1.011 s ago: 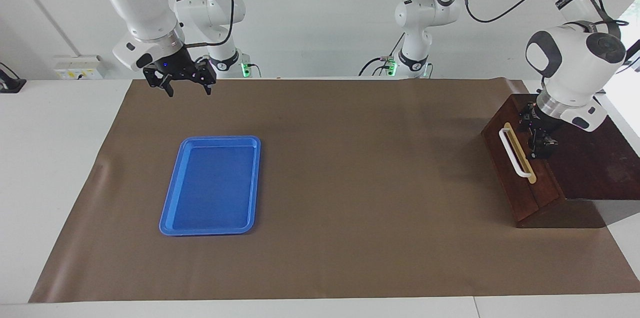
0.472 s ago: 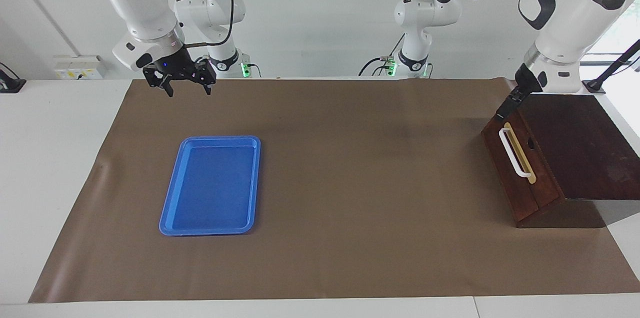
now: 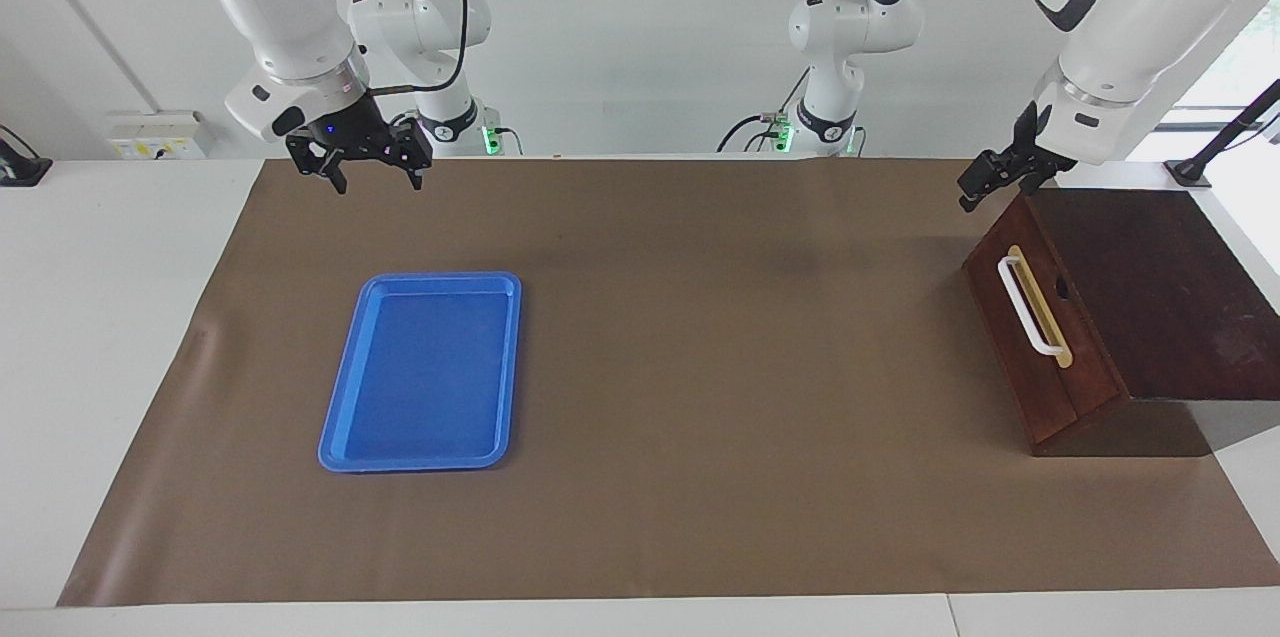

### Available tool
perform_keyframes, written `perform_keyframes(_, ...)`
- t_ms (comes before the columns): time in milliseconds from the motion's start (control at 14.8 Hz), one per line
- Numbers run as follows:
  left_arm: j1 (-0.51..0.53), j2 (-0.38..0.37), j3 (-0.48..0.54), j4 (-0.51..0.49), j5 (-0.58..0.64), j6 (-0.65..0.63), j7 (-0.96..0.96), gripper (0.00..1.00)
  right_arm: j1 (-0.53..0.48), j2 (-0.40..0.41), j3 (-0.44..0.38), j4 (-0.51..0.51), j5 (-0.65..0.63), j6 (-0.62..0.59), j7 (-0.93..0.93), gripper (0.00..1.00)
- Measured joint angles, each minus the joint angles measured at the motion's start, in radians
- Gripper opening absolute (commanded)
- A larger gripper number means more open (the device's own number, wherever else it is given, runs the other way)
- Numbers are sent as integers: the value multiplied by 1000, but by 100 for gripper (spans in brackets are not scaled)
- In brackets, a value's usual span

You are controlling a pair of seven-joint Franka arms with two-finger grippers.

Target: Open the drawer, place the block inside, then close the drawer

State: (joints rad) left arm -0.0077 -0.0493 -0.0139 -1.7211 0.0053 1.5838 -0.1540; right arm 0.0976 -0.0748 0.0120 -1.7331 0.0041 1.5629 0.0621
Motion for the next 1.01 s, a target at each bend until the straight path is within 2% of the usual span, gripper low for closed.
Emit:
perform_keyframes(202,-1,19,-8,24,0,-2,79,100,0,0,0,0,0,0,0,100)
perform_keyframes(270,-2,44,-18,55,0,-12,96,100,0,0,0,0,0,0,0,100)
perform_keyframes(539,-1,67,-21,125,-6,-79,146,100,0,0,0,0,0,0,0,100)
perform_keyframes(1011,-1,73,-27,131,-19,-64,154,100,-26,0,-4,0,0,0,0,100)
